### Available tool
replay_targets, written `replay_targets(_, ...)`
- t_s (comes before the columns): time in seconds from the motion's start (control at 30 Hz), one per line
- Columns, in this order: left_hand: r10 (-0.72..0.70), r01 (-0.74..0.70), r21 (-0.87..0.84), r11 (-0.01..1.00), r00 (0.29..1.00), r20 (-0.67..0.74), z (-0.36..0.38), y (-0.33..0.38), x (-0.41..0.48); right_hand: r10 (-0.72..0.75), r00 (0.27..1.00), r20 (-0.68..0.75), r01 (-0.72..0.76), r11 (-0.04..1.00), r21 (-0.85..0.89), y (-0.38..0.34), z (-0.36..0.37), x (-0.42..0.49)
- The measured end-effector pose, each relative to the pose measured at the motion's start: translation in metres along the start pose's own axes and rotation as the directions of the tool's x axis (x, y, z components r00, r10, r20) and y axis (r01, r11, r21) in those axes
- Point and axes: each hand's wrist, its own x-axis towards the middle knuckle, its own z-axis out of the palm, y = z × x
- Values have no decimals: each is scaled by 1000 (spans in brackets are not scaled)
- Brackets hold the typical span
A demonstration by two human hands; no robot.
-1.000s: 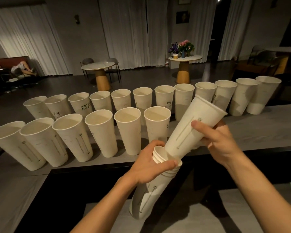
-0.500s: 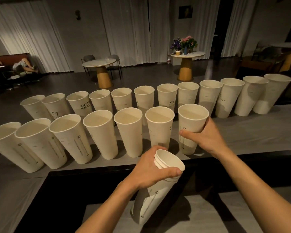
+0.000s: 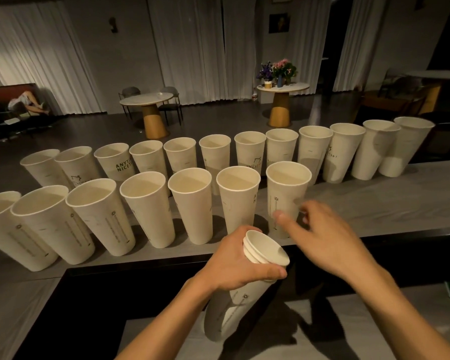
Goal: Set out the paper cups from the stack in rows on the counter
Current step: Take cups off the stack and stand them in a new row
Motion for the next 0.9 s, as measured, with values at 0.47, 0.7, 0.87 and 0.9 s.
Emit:
replay_targets(0.47,207,-212,125,969,977,54,20,40,2,-257,965,56,263,932,-248,1,0,-34)
replay_targets(0.7,214,-229,149,962,971,110,23,50,7,-301,953,29,299,921,-252,13,-10,-37)
replay_targets(0.87,215,-238,146,960,964,156,26,54,14,-308,950,48,310,921,-235,16,-18,-37)
replay_targets(0.9,214,-238,145,960,964,160,27,54,16,-306,950,54,310,921,-234,15,-20,-37)
